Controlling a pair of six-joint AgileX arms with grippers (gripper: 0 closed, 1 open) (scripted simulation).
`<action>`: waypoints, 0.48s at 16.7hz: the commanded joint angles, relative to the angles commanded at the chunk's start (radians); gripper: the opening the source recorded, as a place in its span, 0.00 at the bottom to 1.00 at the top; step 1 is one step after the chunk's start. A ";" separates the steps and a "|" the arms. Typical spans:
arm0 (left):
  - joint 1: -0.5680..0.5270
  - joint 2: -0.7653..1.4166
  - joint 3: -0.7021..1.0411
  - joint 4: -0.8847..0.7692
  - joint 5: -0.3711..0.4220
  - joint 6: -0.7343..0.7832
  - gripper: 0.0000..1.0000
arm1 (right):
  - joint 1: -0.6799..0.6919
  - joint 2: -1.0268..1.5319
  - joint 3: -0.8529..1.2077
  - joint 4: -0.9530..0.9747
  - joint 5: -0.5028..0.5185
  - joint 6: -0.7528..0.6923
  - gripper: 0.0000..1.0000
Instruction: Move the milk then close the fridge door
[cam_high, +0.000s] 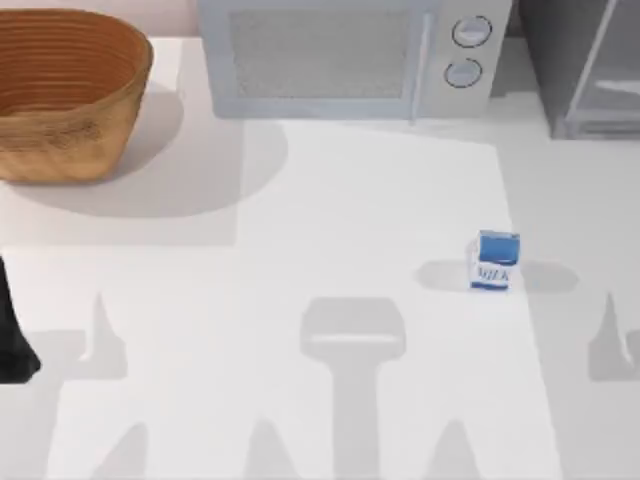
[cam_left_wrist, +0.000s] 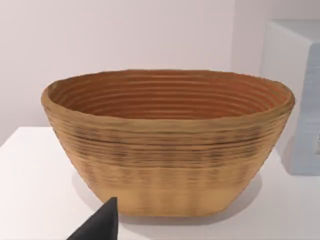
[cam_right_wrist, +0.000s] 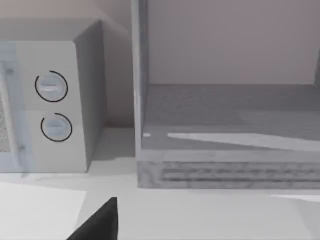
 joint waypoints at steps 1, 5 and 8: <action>0.000 0.000 0.000 0.000 0.000 0.000 1.00 | 0.000 0.000 0.000 0.000 0.000 0.000 1.00; 0.000 0.000 0.000 0.000 0.000 0.000 1.00 | 0.069 0.062 0.006 0.065 0.069 0.003 1.00; 0.000 0.000 0.000 0.000 0.000 0.000 1.00 | 0.221 0.188 0.014 0.192 0.221 0.004 1.00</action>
